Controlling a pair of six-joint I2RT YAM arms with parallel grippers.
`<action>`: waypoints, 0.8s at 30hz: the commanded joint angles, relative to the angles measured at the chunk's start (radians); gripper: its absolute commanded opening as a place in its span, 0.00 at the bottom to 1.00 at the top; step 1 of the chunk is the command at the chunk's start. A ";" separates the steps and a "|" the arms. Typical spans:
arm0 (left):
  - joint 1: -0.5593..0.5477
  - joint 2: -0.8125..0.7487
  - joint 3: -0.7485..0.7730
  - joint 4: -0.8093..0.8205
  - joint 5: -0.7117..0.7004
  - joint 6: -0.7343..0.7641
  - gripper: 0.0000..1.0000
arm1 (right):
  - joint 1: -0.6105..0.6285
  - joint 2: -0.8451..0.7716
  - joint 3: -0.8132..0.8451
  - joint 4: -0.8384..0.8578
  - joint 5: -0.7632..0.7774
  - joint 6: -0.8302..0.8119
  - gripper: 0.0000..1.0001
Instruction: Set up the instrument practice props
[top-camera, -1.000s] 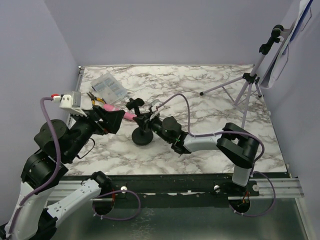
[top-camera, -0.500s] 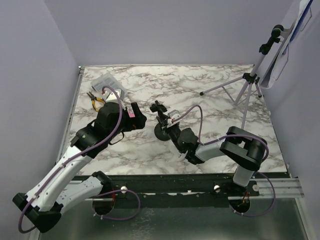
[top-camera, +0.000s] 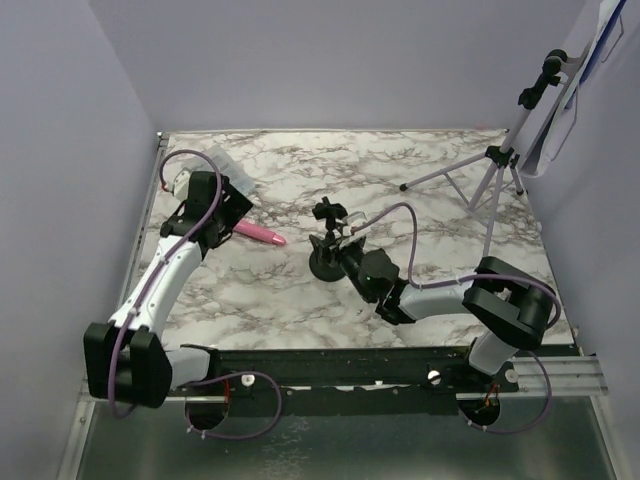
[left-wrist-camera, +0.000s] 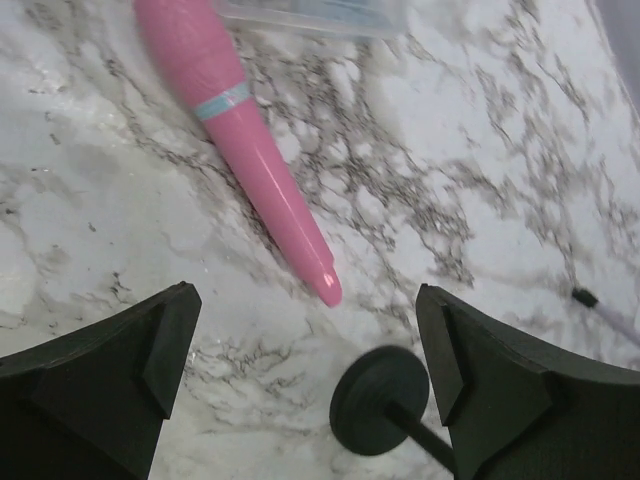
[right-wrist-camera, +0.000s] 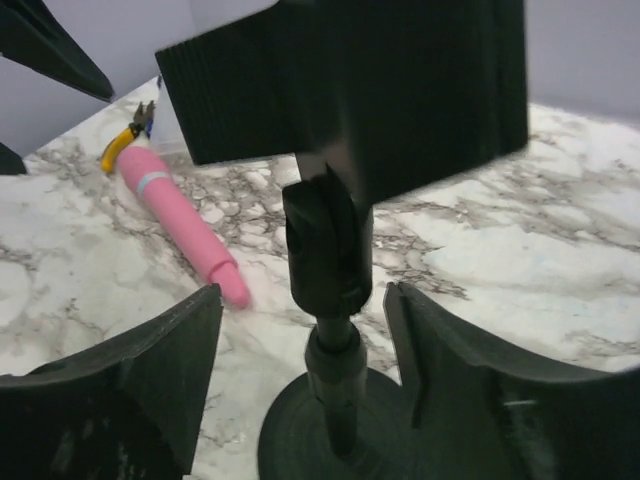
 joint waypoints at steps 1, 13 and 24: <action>0.094 0.151 0.019 0.006 -0.063 -0.205 0.99 | -0.001 -0.072 0.079 -0.334 -0.038 0.134 0.77; 0.196 0.528 0.093 0.179 -0.003 -0.224 0.99 | -0.001 -0.385 -0.008 -0.819 -0.299 0.349 0.90; 0.202 0.616 0.076 0.185 0.042 -0.263 0.69 | -0.001 -0.678 -0.020 -1.069 -0.324 0.420 0.92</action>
